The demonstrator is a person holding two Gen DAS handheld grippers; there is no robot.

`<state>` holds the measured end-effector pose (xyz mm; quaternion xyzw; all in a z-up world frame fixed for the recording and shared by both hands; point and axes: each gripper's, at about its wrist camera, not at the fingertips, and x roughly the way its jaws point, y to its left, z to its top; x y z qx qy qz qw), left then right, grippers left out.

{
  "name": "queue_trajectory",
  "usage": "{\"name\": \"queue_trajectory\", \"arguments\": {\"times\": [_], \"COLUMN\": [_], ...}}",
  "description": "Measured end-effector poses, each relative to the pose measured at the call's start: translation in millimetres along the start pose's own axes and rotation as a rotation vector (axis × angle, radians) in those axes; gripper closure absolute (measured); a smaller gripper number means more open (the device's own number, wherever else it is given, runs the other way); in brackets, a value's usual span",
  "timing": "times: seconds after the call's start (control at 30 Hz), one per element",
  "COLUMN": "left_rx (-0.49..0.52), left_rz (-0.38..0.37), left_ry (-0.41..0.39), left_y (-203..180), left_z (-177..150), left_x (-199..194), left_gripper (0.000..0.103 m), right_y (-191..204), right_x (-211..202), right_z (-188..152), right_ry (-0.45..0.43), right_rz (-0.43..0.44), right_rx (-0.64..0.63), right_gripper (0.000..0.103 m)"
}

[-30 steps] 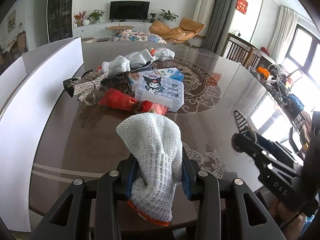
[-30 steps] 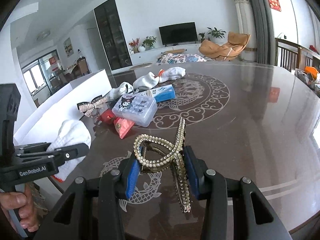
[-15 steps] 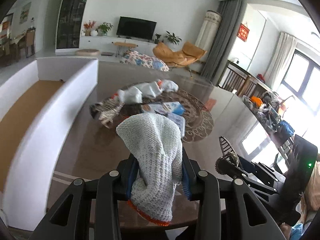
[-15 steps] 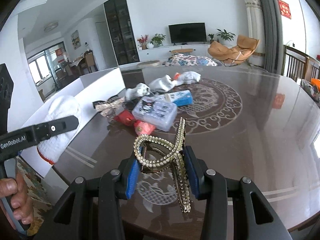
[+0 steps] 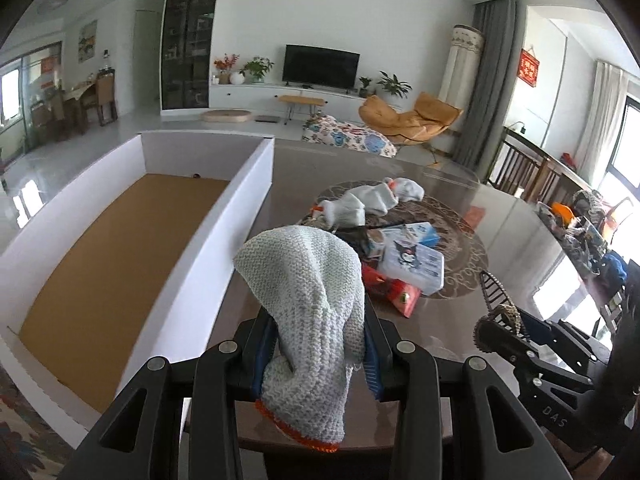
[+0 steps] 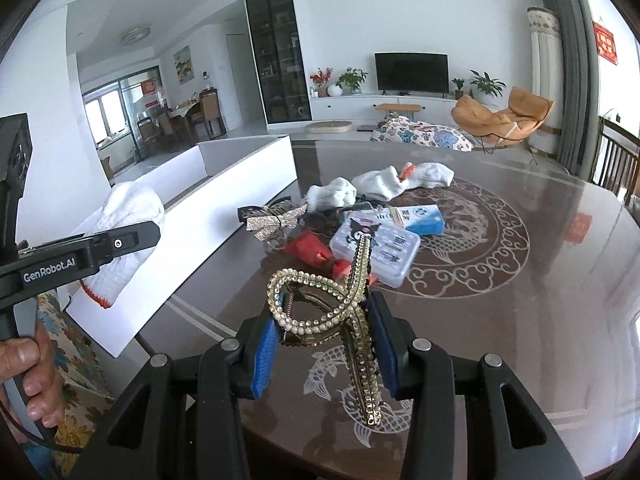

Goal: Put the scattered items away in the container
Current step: 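Carry the glove and hair claw over the white cardboard box with both tools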

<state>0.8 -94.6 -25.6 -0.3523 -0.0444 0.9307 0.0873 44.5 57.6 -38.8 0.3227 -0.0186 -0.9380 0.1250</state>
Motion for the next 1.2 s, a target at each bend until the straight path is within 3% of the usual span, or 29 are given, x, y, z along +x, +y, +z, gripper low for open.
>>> {"name": "queue_trajectory", "arguments": {"times": [0.17, 0.4, 0.63, 0.8, 0.97, 1.2], "left_rx": [-0.073, -0.146, -0.270, -0.286, -0.322, -0.397], "left_rz": [-0.050, 0.082, 0.212, 0.265, 0.278, 0.288], "left_ry": [0.019, -0.034, -0.010, -0.008, 0.020, 0.095], "left_y": [27.2, 101.3, 194.5, 227.6, 254.8, 287.3], "left_z": [3.7, 15.0, 21.9, 28.5, 33.3, 32.9], "left_x": [-10.2, -49.7, -53.6, -51.2, -36.9, 1.9], "left_gripper": [0.066, 0.066, 0.066, 0.065, 0.065, 0.065], "right_y": [12.4, 44.7, 106.8, 154.4, 205.0, 265.9], "right_x": [5.0, 21.9, 47.6, 70.2, 116.3, 218.5], "right_z": [8.2, 32.0, 63.1, 98.6, 127.9, 138.9], "right_ry": [0.005, -0.005, -0.010, -0.002, 0.086, 0.354], "right_rz": [0.015, 0.092, 0.236, 0.380, 0.507, 0.541], "right_rx": [-0.022, -0.059, -0.146, -0.166, -0.180, -0.181], "right_gripper": [0.060, 0.060, 0.060, 0.060, 0.060, 0.060]}}
